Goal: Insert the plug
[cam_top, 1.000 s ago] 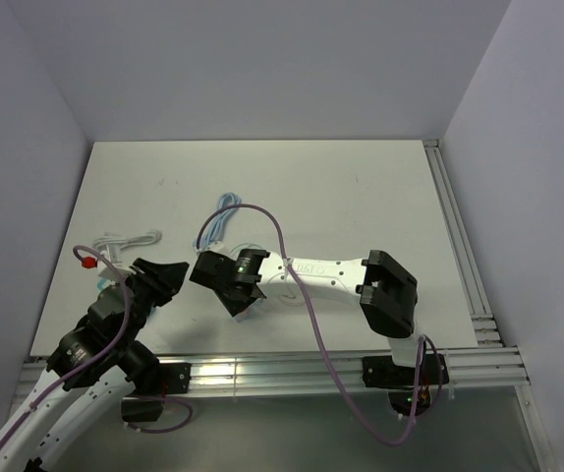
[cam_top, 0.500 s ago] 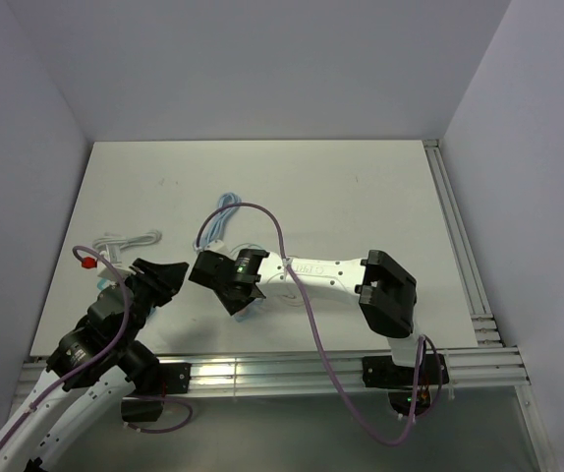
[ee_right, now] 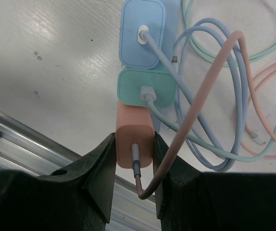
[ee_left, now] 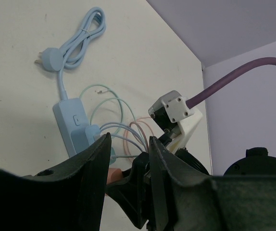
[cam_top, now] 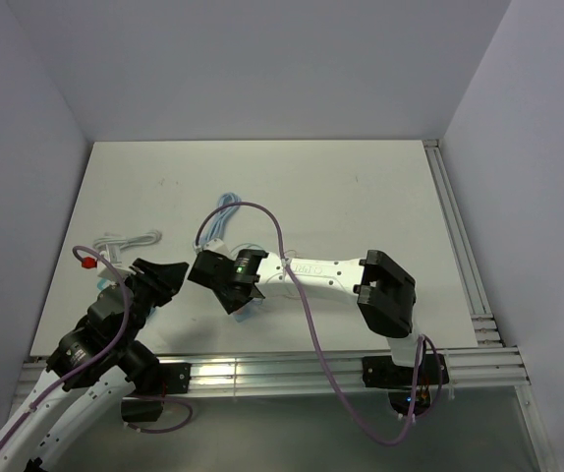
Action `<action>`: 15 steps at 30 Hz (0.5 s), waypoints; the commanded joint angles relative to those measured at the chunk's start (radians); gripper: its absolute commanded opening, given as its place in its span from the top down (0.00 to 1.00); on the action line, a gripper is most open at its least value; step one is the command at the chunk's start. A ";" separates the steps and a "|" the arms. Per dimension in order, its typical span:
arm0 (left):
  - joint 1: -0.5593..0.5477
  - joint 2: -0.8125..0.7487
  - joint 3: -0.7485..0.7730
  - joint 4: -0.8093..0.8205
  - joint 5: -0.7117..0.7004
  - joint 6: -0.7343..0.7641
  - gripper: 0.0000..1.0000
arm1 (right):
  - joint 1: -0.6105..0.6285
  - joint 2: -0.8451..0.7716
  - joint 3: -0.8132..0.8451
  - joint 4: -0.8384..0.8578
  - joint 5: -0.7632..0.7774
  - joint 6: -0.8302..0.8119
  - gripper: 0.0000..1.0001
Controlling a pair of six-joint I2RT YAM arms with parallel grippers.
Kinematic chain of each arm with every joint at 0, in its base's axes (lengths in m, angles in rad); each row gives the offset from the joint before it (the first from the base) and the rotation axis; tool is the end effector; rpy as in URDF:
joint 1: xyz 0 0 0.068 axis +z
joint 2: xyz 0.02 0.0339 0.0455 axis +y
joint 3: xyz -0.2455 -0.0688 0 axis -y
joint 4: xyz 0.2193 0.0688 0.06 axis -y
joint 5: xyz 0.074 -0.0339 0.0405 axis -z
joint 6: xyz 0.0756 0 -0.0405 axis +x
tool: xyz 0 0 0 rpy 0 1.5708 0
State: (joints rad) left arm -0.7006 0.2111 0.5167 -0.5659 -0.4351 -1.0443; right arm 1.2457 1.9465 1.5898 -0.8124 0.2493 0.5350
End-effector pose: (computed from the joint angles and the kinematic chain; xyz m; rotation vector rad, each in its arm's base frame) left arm 0.1037 -0.0458 0.2515 -0.6298 1.7798 -0.8311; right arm 0.1436 0.3675 0.1860 -0.8716 2.5460 0.2137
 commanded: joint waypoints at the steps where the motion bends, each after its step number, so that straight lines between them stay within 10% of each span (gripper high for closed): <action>1: 0.003 -0.004 0.025 0.018 -0.005 0.000 0.57 | 0.004 0.009 0.019 -0.016 0.004 0.013 1.00; 15: 0.001 -0.007 0.025 0.018 -0.007 0.004 0.56 | 0.005 0.006 0.003 -0.053 0.004 0.017 1.00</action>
State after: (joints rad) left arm -0.7006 0.2123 0.5167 -0.5655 -0.4347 -1.0428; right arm 1.2461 1.9469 1.5902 -0.8165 0.2481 0.5423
